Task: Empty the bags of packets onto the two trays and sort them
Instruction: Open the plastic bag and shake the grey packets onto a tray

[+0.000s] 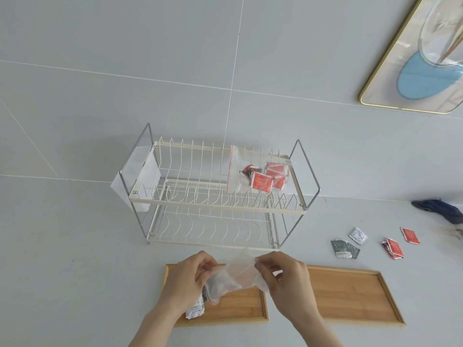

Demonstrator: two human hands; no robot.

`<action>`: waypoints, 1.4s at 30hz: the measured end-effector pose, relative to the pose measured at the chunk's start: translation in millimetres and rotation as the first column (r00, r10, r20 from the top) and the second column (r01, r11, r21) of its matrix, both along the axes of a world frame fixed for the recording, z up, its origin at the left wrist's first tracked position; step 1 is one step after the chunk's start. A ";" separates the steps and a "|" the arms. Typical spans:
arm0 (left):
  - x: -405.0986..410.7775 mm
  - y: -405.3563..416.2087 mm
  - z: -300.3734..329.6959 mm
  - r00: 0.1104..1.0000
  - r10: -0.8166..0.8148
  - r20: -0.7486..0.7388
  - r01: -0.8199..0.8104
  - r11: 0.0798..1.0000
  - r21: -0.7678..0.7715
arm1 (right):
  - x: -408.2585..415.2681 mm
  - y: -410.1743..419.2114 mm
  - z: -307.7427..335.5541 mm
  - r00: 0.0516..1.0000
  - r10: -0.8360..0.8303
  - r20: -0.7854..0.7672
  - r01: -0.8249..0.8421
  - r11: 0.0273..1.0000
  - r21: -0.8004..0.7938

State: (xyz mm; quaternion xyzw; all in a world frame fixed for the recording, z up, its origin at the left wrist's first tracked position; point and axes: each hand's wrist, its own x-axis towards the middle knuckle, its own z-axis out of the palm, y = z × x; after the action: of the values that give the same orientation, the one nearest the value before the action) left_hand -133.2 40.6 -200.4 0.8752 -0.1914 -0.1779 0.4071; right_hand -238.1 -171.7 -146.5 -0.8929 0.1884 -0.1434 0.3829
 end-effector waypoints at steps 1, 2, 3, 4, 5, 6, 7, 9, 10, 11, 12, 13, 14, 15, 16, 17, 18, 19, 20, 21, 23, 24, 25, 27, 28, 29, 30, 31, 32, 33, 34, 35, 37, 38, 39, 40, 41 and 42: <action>-0.8 -0.3 -0.9 1.000 -0.002 0.008 0.002 1.000 0.010 | -0.3 0.6 0.8 1.000 0.008 -0.001 -0.007 1.000 0.012; -1.6 -1.0 -1.8 1.000 -0.009 0.019 0.009 1.000 0.018 | -0.4 1.2 2.1 1.000 0.003 0.003 -0.003 1.000 0.025; -2.5 -1.9 -2.2 0.999 -0.025 0.031 0.024 1.000 0.020 | 0.0 1.8 3.9 1.000 -0.001 0.004 0.001 0.999 0.035; -3.3 -2.5 -2.3 0.998 -0.046 0.033 0.045 0.999 0.027 | 0.9 2.3 5.6 1.000 0.010 -0.001 -0.010 0.999 0.043; -4.2 -3.2 -2.6 0.997 -0.072 0.026 0.071 0.997 0.039 | 1.5 2.8 6.9 0.999 0.032 -0.010 -0.031 0.998 0.053; -5.0 -4.3 -3.5 0.996 -0.089 0.020 0.088 0.994 0.058 | 1.8 3.2 8.1 0.998 0.055 -0.020 -0.054 0.997 0.062; -5.2 -5.1 -5.8 0.996 -0.092 0.020 0.091 0.993 0.080 | 1.9 3.3 9.5 0.997 0.066 -0.027 -0.063 0.995 0.073; -5.5 -5.6 -6.8 0.998 -0.051 0.022 0.049 0.996 0.078 | 1.7 1.8 13.3 0.998 0.051 -0.023 -0.049 0.996 0.071; -5.2 -5.3 -5.3 1.000 -0.017 0.024 0.016 0.999 0.052 | 0.9 0.2 14.6 0.999 0.047 -0.012 -0.046 0.998 0.050; -4.5 -5.5 -2.3 1.000 0.010 0.027 -0.010 1.000 0.014 | -0.2 -1.5 15.0 0.999 0.054 0.006 -0.054 0.998 0.012; -3.3 -5.9 1.3 0.999 0.030 0.029 -0.029 0.999 -0.030 | -1.8 -2.7 15.6 0.997 0.067 0.027 -0.066 0.997 -0.044; -1.7 -6.5 5.2 0.998 0.047 0.035 -0.045 0.997 -0.070 | -2.9 -3.0 16.1 0.996 0.075 0.051 -0.070 0.993 -0.093; 0.3 -7.0 9.3 0.997 0.062 0.040 -0.058 0.994 -0.096 | -3.5 -3.3 16.2 0.995 0.071 0.073 -0.063 0.991 -0.117; 2.4 -7.5 12.6 0.997 0.069 0.042 -0.064 0.992 -0.108 | -3.5 -4.0 15.3 0.994 0.060 0.089 -0.049 0.992 -0.116; 4.4 -7.6 14.3 0.997 0.065 0.041 -0.060 0.992 -0.109 | -3.8 -4.2 14.0 0.994 0.046 0.097 -0.036 0.994 -0.104; 5.9 -7.4 14.3 0.998 0.054 0.032 -0.051 0.993 -0.106 | -4.0 -3.2 13.3 0.994 0.040 0.101 -0.031 0.996 -0.086; 7.0 -7.2 13.3 0.999 0.041 0.015 -0.039 0.994 -0.100 | -4.1 -1.5 13.1 0.994 0.041 0.099 -0.035 0.997 -0.063; 7.3 -6.9 12.0 1.000 0.030 -0.004 -0.030 0.995 -0.098 | -3.9 -0.2 12.9 0.994 0.044 0.097 -0.042 0.999 -0.028; 7.2 -6.5 10.0 1.000 0.023 -0.020 -0.025 0.995 -0.097 | -3.2 0.4 13.6 0.994 0.038 0.099 -0.039 0.999 0.015; 6.5 -6.1 8.0 0.999 0.017 -0.033 -0.021 0.995 -0.101 | -2.2 0.1 14.7 0.994 0.022 0.104 -0.029 0.998 0.060; 3.7 -4.9 5.3 0.998 0.014 -0.060 -0.021 0.993 -0.115 | 0.7 -1.5 16.7 0.997 0.001 0.083 -0.012 0.991 0.137; 2.3 -4.7 4.9 0.997 0.017 -0.075 -0.026 0.992 -0.124 | 2.1 -2.5 16.8 0.999 0.007 0.048 -0.015 0.985 0.172; 1.7 -5.0 4.3 0.996 0.023 -0.083 -0.035 0.990 -0.135 | 3.3 -2.3 18.0 1.000 0.024 0.009 -0.026 0.980 0.196; 1.2 -6.0 3.1 0.994 0.051 -0.100 -0.067 0.984 -0.166 | 2.9 -1.3 20.2 0.996 0.079 -0.037 -0.069 0.974 0.216; 1.4 -6.1 3.4 0.991 0.066 -0.120 -0.088 0.978 -0.188 | 1.9 -0.9 20.3 0.992 0.116 -0.043 -0.103 0.966 0.239; 1.7 -6.0 4.3 0.987 0.077 -0.138 -0.105 0.973 -0.207 | 0.5 -0.8 18.9 0.987 0.151 -0.049 -0.132 0.954 0.268; 2.0 -5.9 5.3 0.985 0.082 -0.152 -0.114 0.969 -0.219 | -1.0 -0.7 17.2 0.983 0.170 -0.063 -0.146 0.949 0.281; 2.1 -5.5 5.9 0.983 0.084 -0.163 -0.119 0.967 -0.224 | -1.8 -0.8 15.4 0.984 0.162 -0.079 -0.135 0.952 0.276; 2.0 -5.0 6.8 0.981 0.086 -0.175 -0.126 0.965 -0.228 | -2.0 -1.6 13.4 0.988 0.125 -0.091 -0.098 0.961 0.260; 2.3 -4.2 6.9 0.978 0.094 -0.188 -0.137 0.963 -0.233 | -1.5 -3.3 11.2 0.994 0.067 -0.084 -0.044 0.968 0.247; 2.6 -3.2 6.7 0.975 0.104 -0.195 -0.150 0.960 -0.237 | -0.9 -5.5 9.6 0.998 0.006 -0.068 0.011 0.969 0.247; 2.7 -2.0 6.5 0.973 0.114 -0.199 -0.160 0.959 -0.236 | 0.3 -6.9 9.9 0.998 -0.040 -0.050 0.051 0.969 0.242; 2.5 -0.1 6.0 0.970 0.116 -0.213 -0.165 0.960 -0.226 | 2.2 -7.1 14.3 0.997 -0.069 -0.019 0.071 0.977 0.200; 2.4 0.0 5.5 0.970 0.110 -0.217 -0.158 0.963 -0.219 | 2.4 -6.4 17.4 0.998 -0.061 -0.008 0.062 0.982 0.181; 1.8 -0.3 5.4 0.971 0.104 -0.216 -0.149 0.967 -0.208 | 2.5 -5.9 20.3 0.998 -0.060 0.006 0.058 0.985 0.163; 1.2 -0.9 5.1 0.973 0.099 -0.207 -0.140 0.971 -0.195 | 2.8 -6.3 22.0 0.998 -0.066 0.024 0.061 0.987 0.146; 0.7 -1.4 5.2 0.975 0.097 -0.199 -0.133 0.975 -0.178 | 3.6 -7.5 22.1 0.997 -0.071 0.033 0.066 0.990 0.125; 0.3 -1.9 5.5 0.977 0.094 -0.191 -0.127 0.977 -0.170 | 4.3 -7.9 22.0 0.998 -0.061 0.028 0.058 0.993 0.107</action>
State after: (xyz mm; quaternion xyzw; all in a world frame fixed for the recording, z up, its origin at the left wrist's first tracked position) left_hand -132.9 38.7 -194.9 0.8240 -0.1197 -0.2157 0.5101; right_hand -233.8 -179.6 -124.6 -0.8629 0.2164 -0.1583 0.4283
